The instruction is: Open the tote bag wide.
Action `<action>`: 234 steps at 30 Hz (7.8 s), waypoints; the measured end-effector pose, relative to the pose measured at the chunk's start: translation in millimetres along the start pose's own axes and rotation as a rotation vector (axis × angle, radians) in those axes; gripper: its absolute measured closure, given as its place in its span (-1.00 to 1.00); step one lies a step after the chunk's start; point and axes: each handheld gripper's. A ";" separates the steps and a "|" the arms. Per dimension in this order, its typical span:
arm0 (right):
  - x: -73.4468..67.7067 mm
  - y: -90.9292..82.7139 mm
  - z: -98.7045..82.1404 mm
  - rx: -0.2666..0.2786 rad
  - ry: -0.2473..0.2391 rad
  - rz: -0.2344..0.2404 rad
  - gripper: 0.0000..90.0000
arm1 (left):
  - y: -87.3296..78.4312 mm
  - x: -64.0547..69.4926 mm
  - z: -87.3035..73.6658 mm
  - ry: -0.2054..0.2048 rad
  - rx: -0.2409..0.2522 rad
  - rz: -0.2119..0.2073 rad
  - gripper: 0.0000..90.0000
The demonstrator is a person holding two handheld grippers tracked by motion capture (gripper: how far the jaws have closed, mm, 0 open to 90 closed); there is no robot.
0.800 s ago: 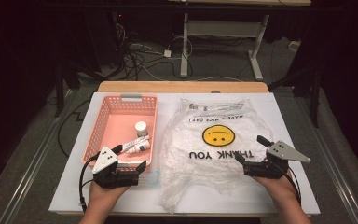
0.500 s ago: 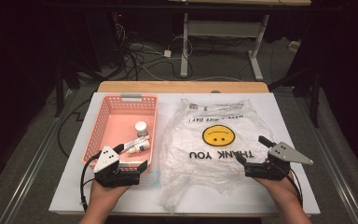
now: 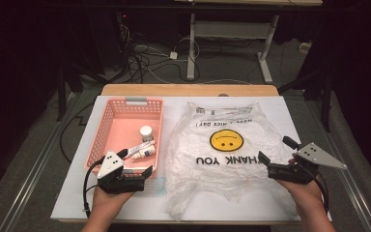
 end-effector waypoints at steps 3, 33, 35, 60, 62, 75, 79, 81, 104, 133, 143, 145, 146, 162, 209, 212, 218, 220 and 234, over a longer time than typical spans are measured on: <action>10.8 -2.4 0.8 -0.007 0.003 -0.030 -0.99 | 0.3 0.0 0.0 0.001 -0.001 0.001 -1.00; 74.3 23.4 -57.3 -0.359 0.045 -0.205 -0.61 | 2.5 0.5 0.0 0.001 -0.010 -0.006 -1.00; 76.5 24.0 -58.8 -0.378 0.052 -0.204 -0.53 | 2.5 0.2 -0.3 -0.001 -0.009 -0.006 -1.00; 80.9 33.8 -70.7 -0.526 0.045 -0.216 0.65 | -5.1 -6.4 2.8 -0.020 0.004 0.008 -1.00; 80.7 33.5 -70.7 -0.528 0.046 -0.210 0.86 | -5.1 -6.7 3.0 -0.023 0.005 0.007 -1.00; 66.1 3.9 -67.3 -0.454 0.014 -0.151 1.00 | -4.6 -3.5 5.3 -0.018 -0.016 -0.025 -1.00; 54.6 -13.4 -68.3 -0.439 -0.017 -0.137 1.00 | -5.6 -4.3 5.3 -0.024 -0.005 -0.026 -1.00; 49.7 -19.9 -69.3 -0.439 -0.029 -0.130 1.00 | -4.8 -4.2 5.3 -0.023 -0.007 -0.028 -1.00; 37.6 -83.5 -76.3 -0.373 0.026 -0.084 0.29 | -3.7 2.9 7.1 -0.037 -0.012 -0.046 -1.00; 95.6 123.0 -40.1 -0.476 0.071 -0.126 -0.78 | -7.4 -4.2 -1.0 -0.047 -0.031 -0.064 -1.00; 78.4 131.4 -49.3 -0.524 -0.054 -0.088 0.01 | -3.2 -1.9 -2.3 -0.040 -0.047 -0.069 -1.00; 73.0 129.4 -50.0 -0.509 -0.097 -0.094 0.30 | -2.5 -1.7 -2.6 -0.040 -0.049 -0.069 -1.00; 71.1 128.8 -50.2 -0.498 -0.118 -0.075 0.47 | -2.8 -1.9 -2.3 -0.043 -0.044 -0.071 -1.00; 82.2 121.8 -43.9 -0.462 -0.006 -0.028 1.00 | -8.6 -1.6 -0.9 -0.042 -0.016 -0.066 -1.00; 137.0 73.2 -60.2 -0.405 0.245 -0.357 0.57 | -9.1 -4.1 3.6 -0.033 -0.008 -0.075 -1.00; 135.8 70.4 -59.8 -0.404 0.237 -0.335 0.42 | -8.6 -4.5 3.7 -0.032 -0.010 -0.077 -1.00; 133.2 46.9 -56.4 -0.367 0.183 -0.325 -0.05 | -9.1 -4.7 3.7 -0.015 -0.020 -0.062 -1.00; 132.5 42.4 -55.8 -0.354 0.173 -0.316 -0.10 | -9.5 -4.5 4.4 -0.008 -0.023 -0.052 -1.00; 87.0 -1.8 -58.5 -0.287 0.094 -0.163 -0.61 | -9.4 -4.1 5.3 -0.005 -0.035 -0.062 -1.00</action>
Point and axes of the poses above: each handheld gripper's, and its own axes: y roughly forward along the jaws, z roughly out of its top, x roughly to its right, and after that the axes turned 15 degrees about -z, right-handed
